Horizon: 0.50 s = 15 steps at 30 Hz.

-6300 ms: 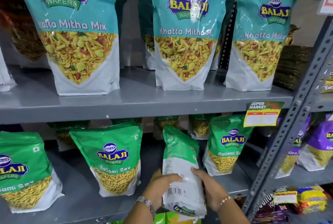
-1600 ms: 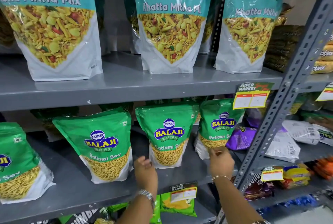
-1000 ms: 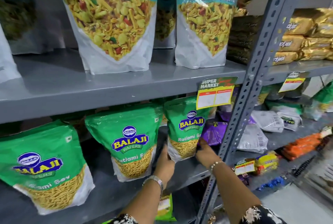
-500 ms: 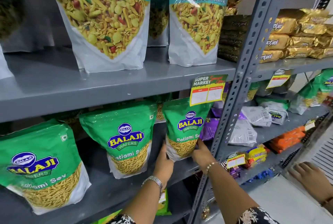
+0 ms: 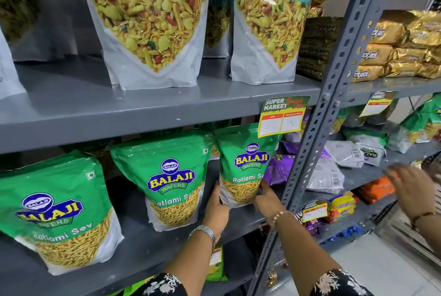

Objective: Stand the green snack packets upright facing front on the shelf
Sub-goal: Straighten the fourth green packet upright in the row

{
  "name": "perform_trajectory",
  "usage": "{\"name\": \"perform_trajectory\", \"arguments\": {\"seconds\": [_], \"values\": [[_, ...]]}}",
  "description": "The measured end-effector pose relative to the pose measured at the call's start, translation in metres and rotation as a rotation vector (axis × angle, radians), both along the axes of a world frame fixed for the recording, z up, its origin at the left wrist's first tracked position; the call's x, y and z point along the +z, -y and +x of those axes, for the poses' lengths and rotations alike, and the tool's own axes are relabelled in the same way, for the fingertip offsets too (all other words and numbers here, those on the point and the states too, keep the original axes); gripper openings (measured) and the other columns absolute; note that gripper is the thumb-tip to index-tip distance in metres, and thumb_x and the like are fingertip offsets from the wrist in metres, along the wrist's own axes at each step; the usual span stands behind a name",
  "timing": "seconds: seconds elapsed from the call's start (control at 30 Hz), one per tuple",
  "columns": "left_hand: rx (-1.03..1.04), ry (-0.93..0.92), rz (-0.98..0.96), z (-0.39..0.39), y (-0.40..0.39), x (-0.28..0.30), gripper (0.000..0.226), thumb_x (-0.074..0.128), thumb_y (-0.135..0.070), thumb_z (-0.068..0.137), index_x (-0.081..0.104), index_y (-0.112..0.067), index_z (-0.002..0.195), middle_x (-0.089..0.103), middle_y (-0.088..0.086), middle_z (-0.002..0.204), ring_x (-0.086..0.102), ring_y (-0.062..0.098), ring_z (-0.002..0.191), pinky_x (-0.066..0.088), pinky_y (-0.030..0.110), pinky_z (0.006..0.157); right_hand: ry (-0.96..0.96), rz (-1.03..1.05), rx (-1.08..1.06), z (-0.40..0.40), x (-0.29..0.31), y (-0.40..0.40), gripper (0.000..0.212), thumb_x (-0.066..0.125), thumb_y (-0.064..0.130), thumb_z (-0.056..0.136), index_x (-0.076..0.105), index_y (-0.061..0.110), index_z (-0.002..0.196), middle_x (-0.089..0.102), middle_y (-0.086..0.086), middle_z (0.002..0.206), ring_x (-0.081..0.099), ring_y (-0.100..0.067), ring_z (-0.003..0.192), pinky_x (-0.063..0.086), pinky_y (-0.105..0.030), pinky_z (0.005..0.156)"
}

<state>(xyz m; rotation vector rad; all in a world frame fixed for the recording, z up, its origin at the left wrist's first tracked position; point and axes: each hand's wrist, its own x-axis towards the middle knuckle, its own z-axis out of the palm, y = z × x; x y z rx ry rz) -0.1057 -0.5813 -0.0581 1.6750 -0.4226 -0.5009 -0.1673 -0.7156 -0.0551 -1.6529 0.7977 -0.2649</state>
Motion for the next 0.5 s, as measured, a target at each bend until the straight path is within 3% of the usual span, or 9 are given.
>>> {"name": "perform_trajectory", "arguments": {"seconds": [0.27,0.33,0.4,0.5], "values": [[-0.017,-0.030,0.032,-0.006,0.003,0.005,0.067,0.039,0.017,0.083,0.030,-0.009,0.144,0.047,0.018,0.143,0.048,0.030,0.131,0.041,0.039,0.108,-0.016,-0.036,0.008,-0.005,0.003,0.004,0.076,0.051,-0.009,0.080,0.030,0.024,0.145,0.053,-0.007,0.138,0.050,-0.026,0.125,0.039,-0.047,0.112],[0.008,-0.056,0.064,-0.010,0.003,0.009,0.067,0.038,0.013,0.086,0.019,-0.008,0.147,0.038,0.019,0.148,0.041,0.031,0.135,0.037,0.036,0.108,-0.067,-0.064,0.066,-0.010,0.006,0.003,0.082,0.047,-0.008,0.081,0.020,0.029,0.149,0.050,-0.006,0.139,0.052,-0.022,0.117,0.048,-0.037,0.098],[0.029,-0.087,0.109,-0.019,0.001,0.015,0.067,0.037,0.008,0.088,0.012,-0.007,0.149,0.035,0.020,0.150,0.040,0.033,0.135,0.037,0.036,0.107,-0.073,-0.110,0.062,-0.017,0.008,-0.003,0.083,0.045,-0.005,0.081,0.013,0.027,0.151,0.049,-0.009,0.137,0.053,-0.019,0.105,0.046,-0.028,0.085],[0.048,-0.137,0.079,-0.053,-0.026,0.012,0.070,0.034,0.014,0.083,0.023,-0.010,0.148,0.047,0.016,0.142,0.050,0.033,0.127,0.042,0.040,0.102,0.109,-0.074,-0.064,-0.027,0.004,-0.032,0.072,0.046,-0.016,0.076,0.032,0.006,0.143,0.052,-0.022,0.136,0.052,-0.029,0.117,0.040,-0.039,0.102]]}}
